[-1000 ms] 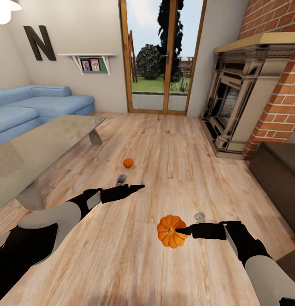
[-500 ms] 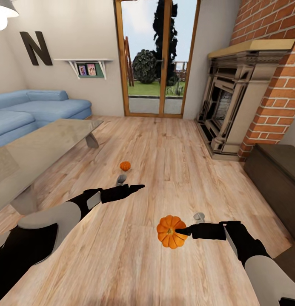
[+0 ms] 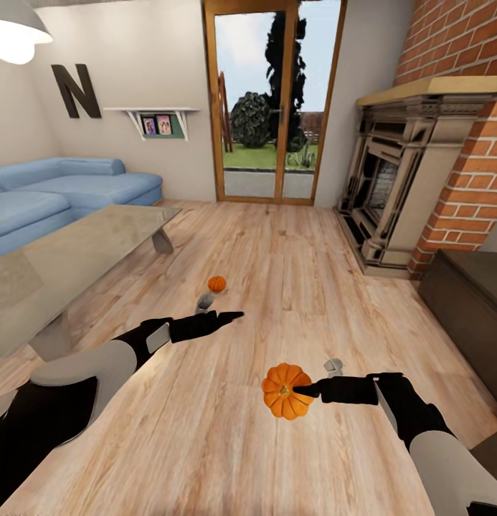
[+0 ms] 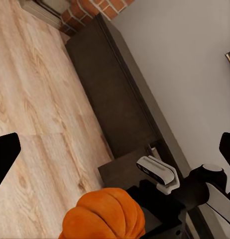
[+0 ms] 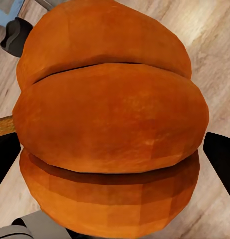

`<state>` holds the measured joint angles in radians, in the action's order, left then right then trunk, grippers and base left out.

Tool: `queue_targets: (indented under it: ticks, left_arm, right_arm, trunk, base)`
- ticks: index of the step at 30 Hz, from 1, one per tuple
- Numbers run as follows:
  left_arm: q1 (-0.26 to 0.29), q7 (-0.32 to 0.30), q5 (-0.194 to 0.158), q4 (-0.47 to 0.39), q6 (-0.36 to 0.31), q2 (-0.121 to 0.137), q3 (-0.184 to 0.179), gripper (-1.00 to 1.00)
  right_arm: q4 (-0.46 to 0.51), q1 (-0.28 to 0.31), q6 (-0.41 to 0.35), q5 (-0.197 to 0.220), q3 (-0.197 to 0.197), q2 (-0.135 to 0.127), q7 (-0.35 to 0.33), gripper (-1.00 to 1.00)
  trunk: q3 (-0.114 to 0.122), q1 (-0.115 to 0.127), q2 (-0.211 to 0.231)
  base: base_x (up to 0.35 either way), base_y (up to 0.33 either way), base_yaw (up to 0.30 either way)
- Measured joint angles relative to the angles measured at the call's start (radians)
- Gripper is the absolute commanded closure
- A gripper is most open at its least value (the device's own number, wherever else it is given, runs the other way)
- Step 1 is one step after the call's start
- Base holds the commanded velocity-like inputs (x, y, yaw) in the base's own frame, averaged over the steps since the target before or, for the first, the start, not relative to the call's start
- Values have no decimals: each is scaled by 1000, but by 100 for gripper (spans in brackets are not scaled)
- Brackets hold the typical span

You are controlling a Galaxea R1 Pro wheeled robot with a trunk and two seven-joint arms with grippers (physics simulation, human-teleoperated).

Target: Place each of the two pumpkins and all three candles from the living room inside a cabinet in the living room (use any cabinet), then make sure every cabinet is closed, and position the cauldron so it is next to a table in the living room.

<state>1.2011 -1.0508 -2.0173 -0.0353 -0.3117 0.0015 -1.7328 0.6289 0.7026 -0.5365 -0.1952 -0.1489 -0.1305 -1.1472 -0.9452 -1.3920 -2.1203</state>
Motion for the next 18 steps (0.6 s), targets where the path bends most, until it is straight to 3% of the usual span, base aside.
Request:
queue_targets:
  ticks: [7,18]
  left_arm:
    - [0,0,-1,0,0,0,-1,-100]
    - [0,0,-1,0,1,0,-1,-100]
  right_arm:
    - [0,0,0,4,1,0,54,100]
    - [0,0,1,3,2,1,60,100]
  trunk:
    - [9,0,0]
    - [10,0,0]
  base:
    - [74,0,142]
    - [316,0,8]
